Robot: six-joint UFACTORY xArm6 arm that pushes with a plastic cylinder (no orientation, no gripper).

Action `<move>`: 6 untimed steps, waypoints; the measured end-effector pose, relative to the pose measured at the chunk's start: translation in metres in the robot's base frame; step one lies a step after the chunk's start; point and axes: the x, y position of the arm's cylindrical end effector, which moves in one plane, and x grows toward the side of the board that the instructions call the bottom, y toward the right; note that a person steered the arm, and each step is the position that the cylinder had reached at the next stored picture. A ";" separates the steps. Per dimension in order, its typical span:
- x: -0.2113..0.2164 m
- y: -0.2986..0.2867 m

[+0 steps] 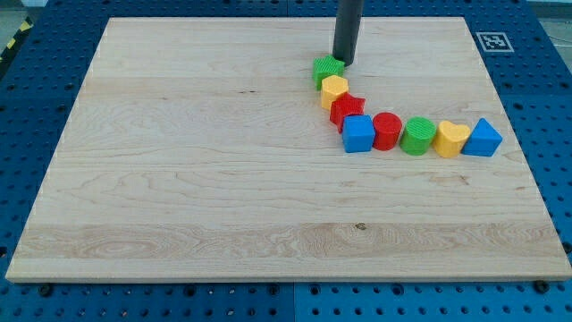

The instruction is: Place the arm to the right of the green star

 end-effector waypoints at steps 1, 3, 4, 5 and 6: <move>-0.032 0.006; -0.062 0.128; -0.051 0.163; -0.012 0.167; 0.036 0.138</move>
